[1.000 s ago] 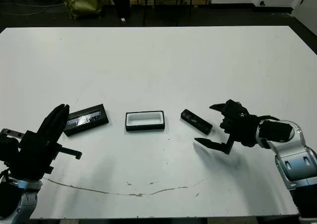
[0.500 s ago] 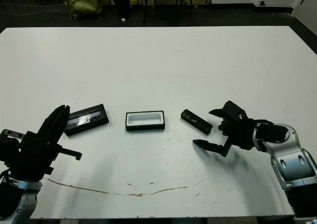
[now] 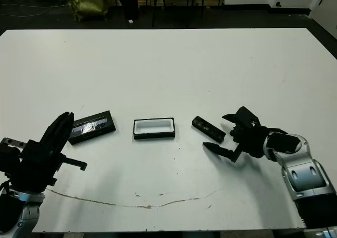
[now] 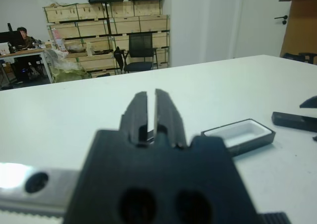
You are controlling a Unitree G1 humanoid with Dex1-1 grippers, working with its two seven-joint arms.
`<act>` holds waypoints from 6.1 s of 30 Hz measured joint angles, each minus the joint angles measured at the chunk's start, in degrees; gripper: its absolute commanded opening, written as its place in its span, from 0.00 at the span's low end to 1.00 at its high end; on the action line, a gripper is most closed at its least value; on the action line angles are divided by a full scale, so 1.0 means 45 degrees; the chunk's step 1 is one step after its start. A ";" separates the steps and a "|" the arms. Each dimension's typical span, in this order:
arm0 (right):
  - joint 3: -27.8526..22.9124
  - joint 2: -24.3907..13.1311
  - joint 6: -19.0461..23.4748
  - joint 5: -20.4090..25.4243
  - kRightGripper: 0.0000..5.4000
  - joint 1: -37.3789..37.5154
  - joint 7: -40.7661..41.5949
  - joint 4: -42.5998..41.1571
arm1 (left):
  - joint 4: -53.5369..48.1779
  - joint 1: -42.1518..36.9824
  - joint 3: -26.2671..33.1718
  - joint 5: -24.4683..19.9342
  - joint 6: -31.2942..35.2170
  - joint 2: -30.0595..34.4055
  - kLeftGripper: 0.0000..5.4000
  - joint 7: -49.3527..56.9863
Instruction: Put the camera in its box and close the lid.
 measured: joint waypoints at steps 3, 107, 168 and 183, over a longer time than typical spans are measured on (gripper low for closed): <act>0.0037 0.0180 -0.0012 0.0006 0.61 -0.0102 -0.0101 0.0285 | 0.0049 -0.0001 0.0000 0.0003 -0.0087 0.0000 0.00 -0.0001; 0.4012 0.3452 -0.0474 -0.2236 0.12 -0.9310 0.6765 0.5614 | -0.0027 0.0267 -0.0411 0.0229 -0.0036 -0.0072 0.00 0.0370; 0.5163 0.4130 -0.0474 -0.3580 0.11 -0.8844 0.6512 0.5728 | -0.0107 0.0556 -0.0494 0.0262 -0.0044 -0.0134 0.00 0.0471; 0.5325 0.4178 0.0004 -0.3742 0.11 -0.8564 0.6250 0.5076 | -0.0100 0.0594 -0.0612 0.0283 -0.0086 -0.0161 0.00 0.0502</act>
